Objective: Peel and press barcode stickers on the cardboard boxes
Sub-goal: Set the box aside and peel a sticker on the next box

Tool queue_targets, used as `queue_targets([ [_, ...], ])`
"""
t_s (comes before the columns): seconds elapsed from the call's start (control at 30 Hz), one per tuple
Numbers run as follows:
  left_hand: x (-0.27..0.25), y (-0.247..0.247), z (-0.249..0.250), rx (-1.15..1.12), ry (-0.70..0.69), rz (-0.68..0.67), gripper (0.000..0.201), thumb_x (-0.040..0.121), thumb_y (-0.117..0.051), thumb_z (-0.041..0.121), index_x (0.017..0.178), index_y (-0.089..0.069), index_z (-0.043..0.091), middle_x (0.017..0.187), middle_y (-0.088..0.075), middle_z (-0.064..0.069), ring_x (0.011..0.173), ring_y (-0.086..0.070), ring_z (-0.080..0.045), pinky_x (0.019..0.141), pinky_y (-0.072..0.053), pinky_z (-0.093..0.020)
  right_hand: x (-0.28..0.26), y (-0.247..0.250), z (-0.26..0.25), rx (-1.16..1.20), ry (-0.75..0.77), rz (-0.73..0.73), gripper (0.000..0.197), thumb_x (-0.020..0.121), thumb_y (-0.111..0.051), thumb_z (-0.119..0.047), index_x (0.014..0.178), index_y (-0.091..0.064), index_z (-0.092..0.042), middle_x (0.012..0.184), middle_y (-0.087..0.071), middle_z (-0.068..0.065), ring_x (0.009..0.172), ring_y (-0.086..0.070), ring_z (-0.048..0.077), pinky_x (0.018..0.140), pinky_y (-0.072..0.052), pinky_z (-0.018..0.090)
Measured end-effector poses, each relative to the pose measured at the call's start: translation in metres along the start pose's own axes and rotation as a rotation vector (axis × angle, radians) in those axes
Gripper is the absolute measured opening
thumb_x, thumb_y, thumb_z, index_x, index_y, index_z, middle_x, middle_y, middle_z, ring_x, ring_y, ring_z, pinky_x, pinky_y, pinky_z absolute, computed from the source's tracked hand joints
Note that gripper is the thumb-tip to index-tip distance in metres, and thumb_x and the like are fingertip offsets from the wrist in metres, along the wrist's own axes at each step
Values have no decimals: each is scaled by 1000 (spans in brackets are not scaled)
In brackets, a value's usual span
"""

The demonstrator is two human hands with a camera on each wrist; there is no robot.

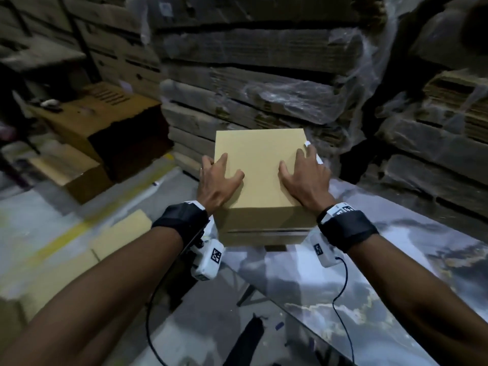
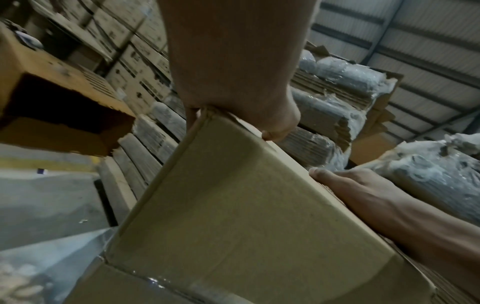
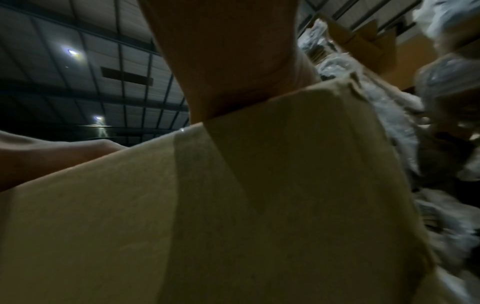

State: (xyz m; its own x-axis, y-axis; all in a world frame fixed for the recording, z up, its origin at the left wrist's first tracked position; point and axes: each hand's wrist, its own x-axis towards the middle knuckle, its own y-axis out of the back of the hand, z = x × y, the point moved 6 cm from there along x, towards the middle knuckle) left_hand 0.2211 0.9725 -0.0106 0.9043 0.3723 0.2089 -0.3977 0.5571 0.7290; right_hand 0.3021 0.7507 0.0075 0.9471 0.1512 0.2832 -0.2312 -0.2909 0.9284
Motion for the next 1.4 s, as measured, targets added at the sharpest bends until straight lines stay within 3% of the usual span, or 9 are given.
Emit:
queue_targets([
  [0.2, 20, 61, -89, -2, 114, 73, 68, 89, -58, 51, 146, -46, 16, 116, -41, -11, 109, -50, -36, 99, -48, -47, 18, -31, -108, 16, 137, -14, 59, 98, -46, -58, 125, -56, -7, 161, -31, 12, 114, -61, 43, 87, -48, 47],
  [0.33, 25, 99, -147, -29, 190, 136, 78, 87, -53, 55, 153, -38, 17, 121, -39, -7, 113, -48, -32, 100, -48, -45, 24, -51, -178, 20, 225, -23, 58, 96, -48, -58, 121, -57, -6, 159, -33, 13, 114, -61, 44, 89, -49, 49],
  [0.47, 19, 137, -202, -14, 249, 196, 71, 91, -55, 52, 151, -41, 17, 117, -38, -6, 112, -47, -29, 101, -47, -44, 22, -71, -248, 35, 302, -74, 59, 97, -50, -58, 122, -58, -6, 159, -33, 13, 112, -61, 46, 92, -47, 52],
  [0.73, -6, 203, -301, 12, 399, 284, 75, 88, -52, 56, 153, -40, 20, 125, -40, -6, 120, -46, -30, 104, -42, -39, 2, -113, -368, 99, 491, -116, 53, 97, -51, -55, 116, -58, -5, 154, -38, 13, 114, -59, 42, 87, -46, 46],
  [0.93, -43, 238, -365, 59, 564, 320, 71, 90, -55, 51, 152, -42, 21, 124, -41, -9, 119, -49, -32, 100, -42, -36, -25, -163, -441, 144, 623, -216, 54, 96, -50, -58, 114, -57, -7, 156, -35, 15, 108, -61, 45, 87, -46, 48],
  [1.07, -72, 258, -410, 101, 682, 312, 71, 88, -56, 54, 149, -44, 21, 120, -39, -7, 115, -51, -34, 101, -46, -39, -50, -203, -484, 243, 694, -340, 56, 95, -55, -55, 125, -53, -8, 156, -32, 18, 113, -58, 47, 92, -47, 50],
  [1.27, -111, 276, -475, 127, 896, 312, 75, 84, -58, 55, 151, -42, 25, 131, -38, -11, 124, -48, -39, 104, -46, -49, -91, -265, -543, 342, 801, -504, 55, 94, -57, -52, 129, -51, -10, 156, -31, 20, 106, -61, 48, 89, -51, 49],
  [1.4, -136, 277, -511, 98, 986, 321, 74, 84, -60, 50, 151, -42, 24, 142, -37, -12, 129, -45, -38, 107, -44, -47, -118, -296, -569, 363, 857, -576, 49, 94, -61, -45, 128, -52, -11, 164, -17, 22, 111, -59, 50, 89, -51, 47],
])
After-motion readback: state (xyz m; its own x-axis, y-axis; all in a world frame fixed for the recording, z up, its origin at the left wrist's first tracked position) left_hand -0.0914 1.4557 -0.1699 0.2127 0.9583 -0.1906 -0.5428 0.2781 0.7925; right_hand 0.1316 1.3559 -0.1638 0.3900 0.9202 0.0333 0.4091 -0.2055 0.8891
